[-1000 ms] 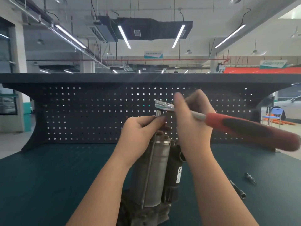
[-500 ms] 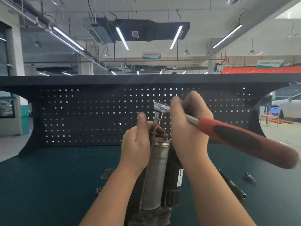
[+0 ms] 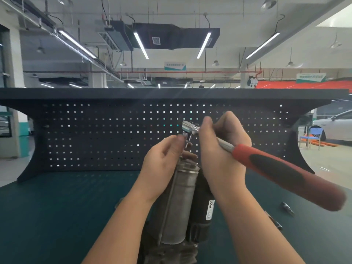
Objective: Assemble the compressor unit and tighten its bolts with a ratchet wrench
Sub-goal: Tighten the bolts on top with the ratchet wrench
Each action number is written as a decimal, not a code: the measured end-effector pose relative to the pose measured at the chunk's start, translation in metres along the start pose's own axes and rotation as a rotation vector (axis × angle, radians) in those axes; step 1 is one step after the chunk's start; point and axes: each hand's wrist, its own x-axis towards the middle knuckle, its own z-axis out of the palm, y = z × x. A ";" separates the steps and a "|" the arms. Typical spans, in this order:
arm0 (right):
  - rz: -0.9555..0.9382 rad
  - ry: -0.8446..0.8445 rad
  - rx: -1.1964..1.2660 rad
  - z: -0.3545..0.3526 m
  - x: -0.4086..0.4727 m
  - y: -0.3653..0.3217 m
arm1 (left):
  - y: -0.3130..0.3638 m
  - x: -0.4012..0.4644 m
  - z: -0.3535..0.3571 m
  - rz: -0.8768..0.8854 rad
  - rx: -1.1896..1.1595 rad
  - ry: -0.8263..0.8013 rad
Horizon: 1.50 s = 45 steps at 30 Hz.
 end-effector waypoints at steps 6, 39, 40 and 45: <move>-0.148 0.012 -0.307 0.010 -0.008 -0.025 | 0.006 0.000 0.009 0.037 -0.107 0.129; 0.121 -0.091 0.114 0.010 0.007 0.015 | 0.012 -0.001 0.013 0.038 -0.297 0.214; 0.087 -0.105 0.050 0.012 0.007 0.015 | 0.013 -0.002 0.013 0.044 -0.319 0.180; 0.328 0.010 0.509 -0.006 0.003 0.019 | 0.014 -0.004 0.012 0.026 -0.257 0.169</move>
